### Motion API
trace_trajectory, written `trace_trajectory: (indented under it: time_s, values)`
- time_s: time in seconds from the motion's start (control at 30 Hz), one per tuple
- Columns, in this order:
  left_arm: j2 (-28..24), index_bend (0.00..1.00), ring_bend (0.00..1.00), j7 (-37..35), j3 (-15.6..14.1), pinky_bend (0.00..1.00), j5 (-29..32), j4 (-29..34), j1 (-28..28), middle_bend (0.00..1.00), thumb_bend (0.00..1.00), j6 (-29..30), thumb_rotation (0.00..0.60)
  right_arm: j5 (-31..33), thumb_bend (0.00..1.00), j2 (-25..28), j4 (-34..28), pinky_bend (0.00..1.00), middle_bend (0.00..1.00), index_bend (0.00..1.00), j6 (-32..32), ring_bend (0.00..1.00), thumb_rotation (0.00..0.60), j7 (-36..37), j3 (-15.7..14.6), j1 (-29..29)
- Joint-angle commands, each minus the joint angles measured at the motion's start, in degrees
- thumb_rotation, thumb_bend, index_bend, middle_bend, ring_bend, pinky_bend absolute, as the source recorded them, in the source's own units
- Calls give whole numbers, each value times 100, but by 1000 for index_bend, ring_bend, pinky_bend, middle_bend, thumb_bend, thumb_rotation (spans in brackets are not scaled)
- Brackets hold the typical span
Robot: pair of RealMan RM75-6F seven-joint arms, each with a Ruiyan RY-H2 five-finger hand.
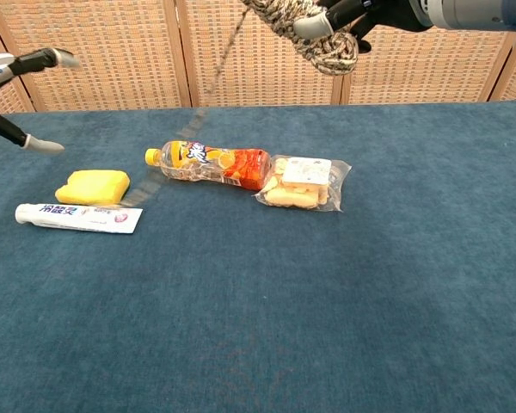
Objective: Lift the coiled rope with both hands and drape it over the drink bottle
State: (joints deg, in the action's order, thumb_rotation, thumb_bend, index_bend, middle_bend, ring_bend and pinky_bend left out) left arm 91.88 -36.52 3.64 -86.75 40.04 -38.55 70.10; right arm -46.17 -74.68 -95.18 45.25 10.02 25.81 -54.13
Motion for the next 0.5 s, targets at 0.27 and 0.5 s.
trace_trajectory:
  time_s: [0.27,0.5]
  values:
    - [-1898,0,0,3947,447,0,1792,3908,1212,0,0,379,600,-272,832,56,-60,811,751,680,31,598,600,-56,-131,65]
    - [-2456,0,0,5538,428,0,2689,5553,1794,0,0,1073,600,-353,832,54,-120,811,751,680,97,598,600,-89,-170,88]
